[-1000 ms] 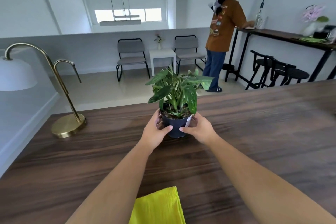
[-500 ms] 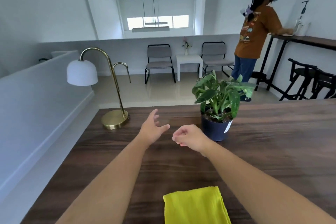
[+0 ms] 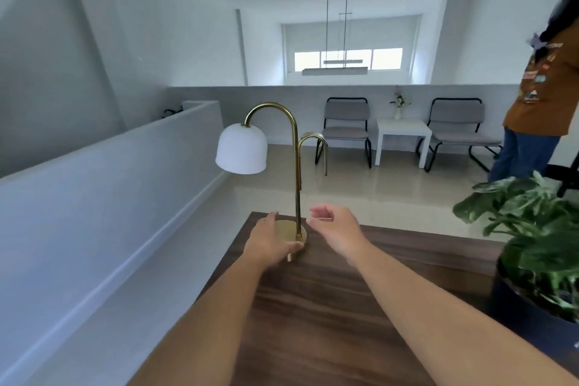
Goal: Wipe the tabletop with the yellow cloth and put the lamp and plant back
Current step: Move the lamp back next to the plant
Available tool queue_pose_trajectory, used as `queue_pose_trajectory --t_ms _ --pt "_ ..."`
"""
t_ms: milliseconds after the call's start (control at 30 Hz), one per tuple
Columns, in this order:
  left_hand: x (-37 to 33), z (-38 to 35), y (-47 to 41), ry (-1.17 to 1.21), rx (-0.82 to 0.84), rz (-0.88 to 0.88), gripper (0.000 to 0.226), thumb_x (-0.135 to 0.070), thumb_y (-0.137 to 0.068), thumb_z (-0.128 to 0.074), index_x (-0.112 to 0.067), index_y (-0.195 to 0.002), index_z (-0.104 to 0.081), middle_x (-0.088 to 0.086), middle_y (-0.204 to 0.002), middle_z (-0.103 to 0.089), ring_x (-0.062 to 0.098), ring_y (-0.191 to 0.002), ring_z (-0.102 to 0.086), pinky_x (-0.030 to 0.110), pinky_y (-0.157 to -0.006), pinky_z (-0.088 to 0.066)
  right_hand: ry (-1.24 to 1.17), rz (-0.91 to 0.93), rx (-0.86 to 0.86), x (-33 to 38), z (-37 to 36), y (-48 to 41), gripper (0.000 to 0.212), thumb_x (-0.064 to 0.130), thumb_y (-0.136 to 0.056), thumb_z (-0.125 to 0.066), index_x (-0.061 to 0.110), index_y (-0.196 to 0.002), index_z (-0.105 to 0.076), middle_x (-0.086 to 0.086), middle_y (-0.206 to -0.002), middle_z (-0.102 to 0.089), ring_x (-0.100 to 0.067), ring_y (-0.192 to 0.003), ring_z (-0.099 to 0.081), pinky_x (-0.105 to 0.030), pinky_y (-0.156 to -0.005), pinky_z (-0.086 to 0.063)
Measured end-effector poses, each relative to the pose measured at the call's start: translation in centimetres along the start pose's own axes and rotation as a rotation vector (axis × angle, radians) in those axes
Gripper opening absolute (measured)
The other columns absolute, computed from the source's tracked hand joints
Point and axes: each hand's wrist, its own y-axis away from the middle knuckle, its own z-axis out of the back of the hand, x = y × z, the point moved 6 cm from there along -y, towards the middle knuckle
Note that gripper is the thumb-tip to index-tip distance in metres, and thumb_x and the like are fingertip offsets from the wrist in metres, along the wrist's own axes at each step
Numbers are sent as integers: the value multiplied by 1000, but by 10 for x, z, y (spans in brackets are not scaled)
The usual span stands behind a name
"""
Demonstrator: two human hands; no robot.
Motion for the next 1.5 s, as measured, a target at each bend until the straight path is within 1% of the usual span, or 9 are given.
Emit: queue_pose_trajectory --t_ms 167,233,333,533,767,1000,1133,1267,1500 --pt "20 -19 -38 -261 82 56 121 -69 -60 -71 -20 -152 -9 3 -160 -18 25 -146 -20 48 -117 -25 -54 58 -48 5 -31 -45 40 26 -90 -61 21 -128 -53 4 -121 -59 -10 -104 -55 -26 -88 -46" --pt "25 -25 -48 -339 89 35 122 -71 -59 -69 -20 -152 -9 3 -160 -17 25 -147 -17 47 -118 -22 -85 96 -51 3 -42 -55 31 25 -90 -60 21 -120 -58 3 -114 -64 -13 -105 -60 -30 -93 -49" --pt "31 -30 -55 -389 85 30 123 -73 -59 -67 -17 -151 -9 5 -160 -16 25 -147 -15 46 -119 -21 -133 127 -99 -1 -46 -61 12 18 -93 -55 24 -102 -60 1 -98 -68 -12 -93 -65 -31 -91 -52" --pt "24 -29 -46 -479 41 -1 119 -69 -60 -66 -16 -150 -11 10 -154 -26 29 -142 -24 43 -115 -28 -163 154 -137 4 -42 -48 17 10 -94 -49 22 -83 -56 -3 -84 -66 -17 -83 -66 -18 -74 -50" --pt "-16 -37 -8 -467 17 -76 118 -71 -59 -63 -16 -150 -13 10 -154 -26 30 -141 -24 43 -114 -29 -147 199 -137 11 -1 -10 17 10 -93 -51 22 -84 -58 -1 -79 -65 -14 -77 -63 -29 -82 -54" --pt "-71 -77 39 -447 52 -116 121 -72 -59 -63 -11 -150 -13 11 -155 -23 30 -142 -22 42 -114 -29 -167 130 -212 -6 68 37 15 9 -93 -53 21 -88 -59 -1 -80 -66 -11 -75 -66 -19 -74 -51" --pt "-86 -108 67 -423 79 -128 119 -70 -58 -63 -10 -149 -15 11 -153 -26 30 -138 -26 41 -112 -31 -174 89 -231 -28 94 65 13 6 -93 -53 17 -90 -60 -2 -80 -65 -13 -74 -65 -19 -73 -50" --pt "-93 -133 87 -400 99 -116 119 -69 -58 -62 -10 -149 -13 10 -154 -25 29 -139 -24 40 -113 -30 -157 65 -246 -46 110 86 12 5 -93 -52 12 -92 -61 -4 -81 -67 -11 -73 -64 -8 -61 -48" --pt "-97 -150 98 -395 58 -99 117 -70 -60 -63 -12 -149 -14 9 -154 -25 30 -140 -23 41 -115 -27 -173 59 -277 -65 121 97 12 4 -92 -52 12 -92 -62 -10 -84 -70 -15 -77 -67 -12 -68 -47"
